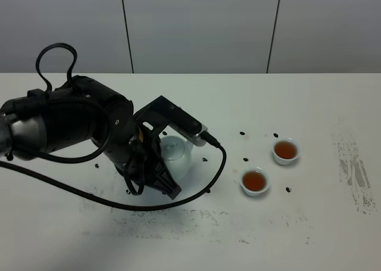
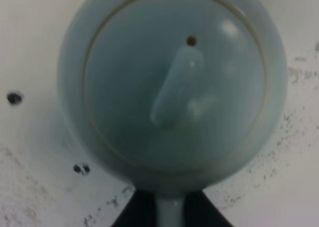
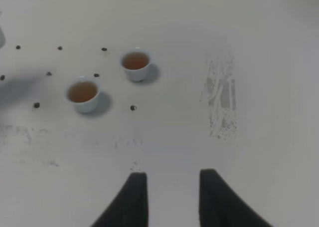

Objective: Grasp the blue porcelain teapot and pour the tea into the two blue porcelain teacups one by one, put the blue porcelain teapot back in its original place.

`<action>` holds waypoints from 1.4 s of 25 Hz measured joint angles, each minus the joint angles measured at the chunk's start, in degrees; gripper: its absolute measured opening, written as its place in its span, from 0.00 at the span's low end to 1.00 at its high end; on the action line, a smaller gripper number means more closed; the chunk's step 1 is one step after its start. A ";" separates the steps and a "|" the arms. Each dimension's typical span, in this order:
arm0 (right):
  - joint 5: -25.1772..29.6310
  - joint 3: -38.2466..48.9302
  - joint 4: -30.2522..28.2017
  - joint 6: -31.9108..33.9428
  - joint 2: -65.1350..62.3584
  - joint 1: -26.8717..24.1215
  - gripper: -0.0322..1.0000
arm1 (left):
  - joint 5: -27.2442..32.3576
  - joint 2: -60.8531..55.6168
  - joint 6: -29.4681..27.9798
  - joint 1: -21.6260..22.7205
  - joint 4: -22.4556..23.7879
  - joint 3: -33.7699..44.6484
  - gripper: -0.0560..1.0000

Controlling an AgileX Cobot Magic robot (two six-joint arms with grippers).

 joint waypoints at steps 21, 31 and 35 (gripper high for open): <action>0.00 0.00 0.22 0.00 0.00 0.00 0.26 | -9.58 -3.73 -8.38 7.81 2.16 14.32 0.13; 0.00 0.00 0.24 0.00 0.00 0.00 0.26 | -11.95 -1.60 -8.43 7.86 2.16 14.50 0.13; 0.00 0.00 0.24 0.00 0.00 0.00 0.26 | -12.14 -1.21 -8.43 7.86 2.90 14.50 0.13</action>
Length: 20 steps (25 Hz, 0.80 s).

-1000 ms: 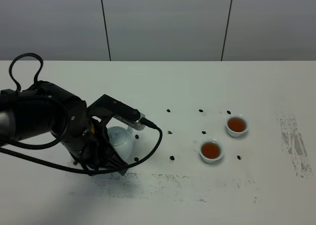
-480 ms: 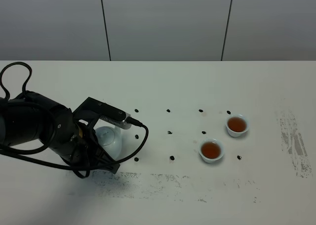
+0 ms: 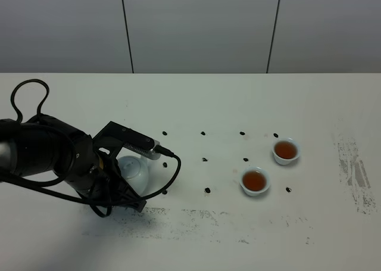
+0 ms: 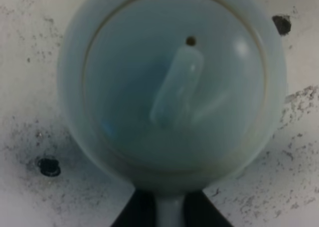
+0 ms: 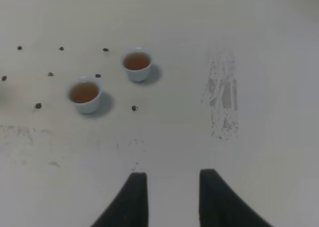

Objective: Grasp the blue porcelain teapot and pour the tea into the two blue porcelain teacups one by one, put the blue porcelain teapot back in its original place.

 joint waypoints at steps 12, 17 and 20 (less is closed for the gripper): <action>0.00 0.00 0.05 0.00 0.00 0.00 0.26 | -0.51 1.34 0.00 0.06 1.23 0.00 0.13; 0.00 0.00 0.05 0.00 0.00 0.00 0.26 | -0.46 1.34 0.00 0.06 1.28 0.00 0.13; 0.00 0.00 0.05 0.00 0.00 0.00 0.26 | -0.46 1.34 0.00 0.06 1.28 0.00 0.14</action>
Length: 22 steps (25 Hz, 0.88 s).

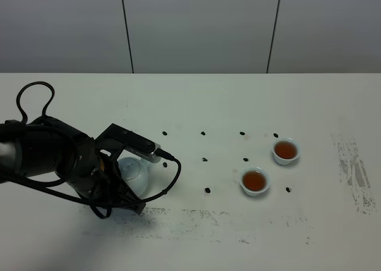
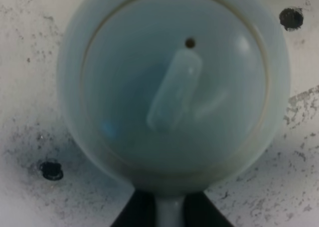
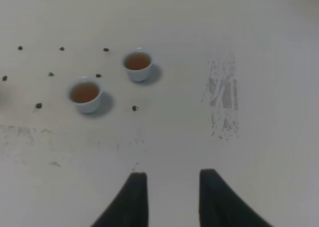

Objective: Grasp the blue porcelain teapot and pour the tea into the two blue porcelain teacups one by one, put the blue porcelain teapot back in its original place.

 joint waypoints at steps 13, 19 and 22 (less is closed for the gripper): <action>0.00 0.00 0.07 0.00 0.00 0.00 0.26 | 1.89 -1.34 0.00 0.00 -0.50 0.00 0.40; 0.00 0.00 0.07 0.00 0.00 0.00 0.26 | 8.59 -12.19 -0.08 0.00 -1.98 0.00 0.40; 0.00 0.00 0.07 0.00 0.00 0.00 0.26 | 11.10 -20.31 -0.08 0.00 0.20 0.00 0.40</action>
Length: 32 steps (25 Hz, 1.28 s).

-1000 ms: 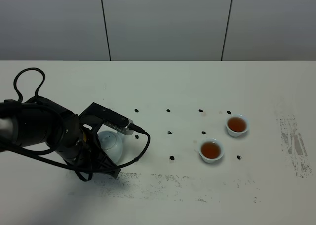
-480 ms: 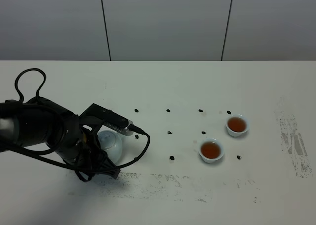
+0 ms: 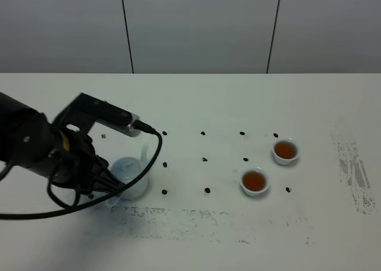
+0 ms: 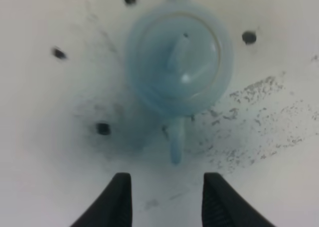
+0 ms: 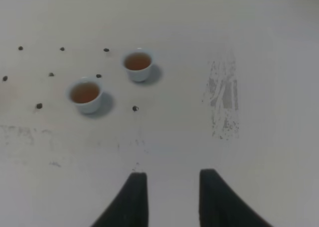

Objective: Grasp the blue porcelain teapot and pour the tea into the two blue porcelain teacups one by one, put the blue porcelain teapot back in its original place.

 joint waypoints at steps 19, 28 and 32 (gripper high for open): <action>0.00 0.00 0.02 0.00 0.00 0.00 0.26 | 20.70 -26.25 -11.96 23.45 9.19 0.06 0.40; 0.00 0.00 0.02 0.00 0.00 0.00 0.26 | 30.53 -43.90 -11.32 22.33 3.66 11.41 0.40; 0.00 0.00 0.02 0.00 0.00 0.00 0.26 | 29.82 -53.02 -10.81 20.70 3.06 19.25 0.40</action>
